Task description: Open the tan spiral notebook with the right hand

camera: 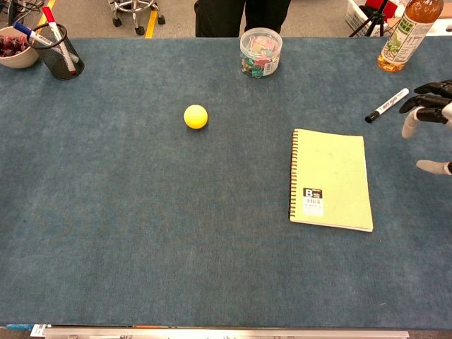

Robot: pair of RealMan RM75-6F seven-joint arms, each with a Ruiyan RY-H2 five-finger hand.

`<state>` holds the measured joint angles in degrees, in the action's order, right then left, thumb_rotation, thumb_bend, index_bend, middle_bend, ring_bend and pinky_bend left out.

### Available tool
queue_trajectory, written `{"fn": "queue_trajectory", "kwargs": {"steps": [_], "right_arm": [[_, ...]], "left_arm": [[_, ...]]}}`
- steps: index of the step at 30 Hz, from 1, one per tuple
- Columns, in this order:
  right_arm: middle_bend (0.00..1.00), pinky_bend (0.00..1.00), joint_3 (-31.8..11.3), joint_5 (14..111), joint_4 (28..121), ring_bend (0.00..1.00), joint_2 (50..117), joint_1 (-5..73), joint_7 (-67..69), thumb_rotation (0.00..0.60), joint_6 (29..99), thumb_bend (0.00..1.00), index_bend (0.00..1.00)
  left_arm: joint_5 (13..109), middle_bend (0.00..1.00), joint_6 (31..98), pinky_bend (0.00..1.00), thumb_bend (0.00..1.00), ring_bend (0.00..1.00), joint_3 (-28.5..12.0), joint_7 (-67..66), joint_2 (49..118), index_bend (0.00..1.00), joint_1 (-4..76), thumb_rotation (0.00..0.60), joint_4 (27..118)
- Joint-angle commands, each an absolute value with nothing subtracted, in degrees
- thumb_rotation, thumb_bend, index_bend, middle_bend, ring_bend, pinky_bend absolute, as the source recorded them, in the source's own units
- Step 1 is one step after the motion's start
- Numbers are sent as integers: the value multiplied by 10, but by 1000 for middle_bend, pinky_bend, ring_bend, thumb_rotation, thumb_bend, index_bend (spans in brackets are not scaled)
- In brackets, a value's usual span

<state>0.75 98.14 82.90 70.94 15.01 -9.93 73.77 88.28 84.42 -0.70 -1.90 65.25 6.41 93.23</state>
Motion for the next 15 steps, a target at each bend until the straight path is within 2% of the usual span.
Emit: {"fn": "queue_trajectory", "kwargs": {"steps": [1, 7, 15], "right_arm": [[226, 87, 15, 994, 807, 45, 731, 167, -110, 600, 717, 118, 364], [197, 70, 23, 1010, 762, 16, 775, 185, -124, 600, 703, 98, 293], [196, 70, 32, 1015, 701, 15, 819, 201, -133, 600, 688, 91, 289]], "left_arm": [[879, 126, 842, 202, 398, 142, -6, -16, 650, 201, 63, 600, 931], [878, 126, 846, 202, 397, 142, -5, -11, 648, 201, 58, 600, 929], [877, 126, 851, 202, 398, 142, -3, -4, 649, 201, 52, 600, 924]]}}
